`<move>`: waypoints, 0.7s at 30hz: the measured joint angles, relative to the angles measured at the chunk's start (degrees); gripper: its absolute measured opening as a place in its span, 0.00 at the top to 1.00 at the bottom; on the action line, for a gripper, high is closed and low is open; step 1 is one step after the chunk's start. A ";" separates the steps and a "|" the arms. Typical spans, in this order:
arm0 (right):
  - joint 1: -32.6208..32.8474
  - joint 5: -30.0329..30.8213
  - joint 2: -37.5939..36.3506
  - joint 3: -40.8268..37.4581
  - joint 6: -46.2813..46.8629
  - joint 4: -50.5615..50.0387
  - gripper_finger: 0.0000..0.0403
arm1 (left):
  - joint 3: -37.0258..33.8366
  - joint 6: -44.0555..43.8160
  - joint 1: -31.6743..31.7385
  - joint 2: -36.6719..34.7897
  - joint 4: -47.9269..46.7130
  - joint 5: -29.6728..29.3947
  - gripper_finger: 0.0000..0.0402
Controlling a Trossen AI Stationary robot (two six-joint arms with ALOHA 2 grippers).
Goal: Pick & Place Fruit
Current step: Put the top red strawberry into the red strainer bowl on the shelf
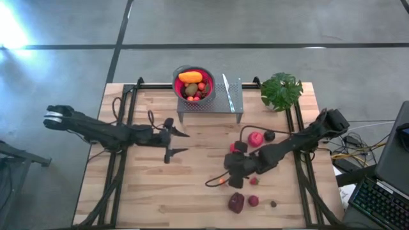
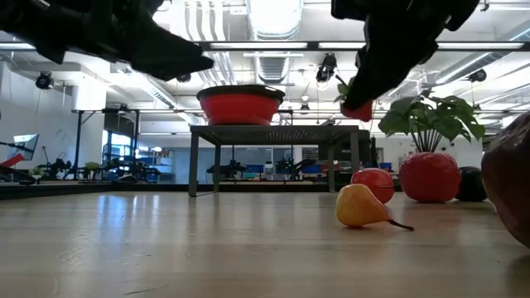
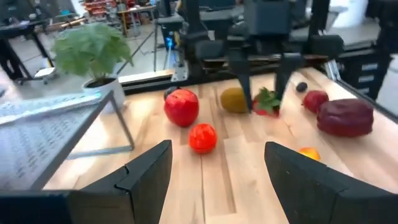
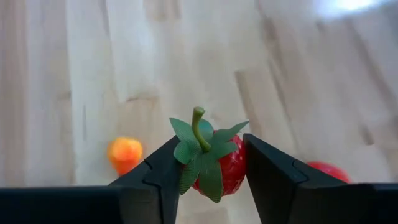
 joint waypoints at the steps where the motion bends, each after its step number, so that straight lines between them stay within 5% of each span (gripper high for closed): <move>1: -0.02 0.84 -0.26 0.08 -0.56 -0.02 0.64 | 0.77 0.94 -0.53 1.21 0.31 0.01 0.35; 16: -0.15 5.48 -2.29 0.50 -4.07 0.49 0.64 | 19.57 15.71 -8.92 24.53 0.63 -1.21 0.35; 21: -0.15 5.64 -2.39 0.50 -5.13 1.04 0.64 | 26.29 15.78 -8.79 31.12 0.73 -7.03 0.35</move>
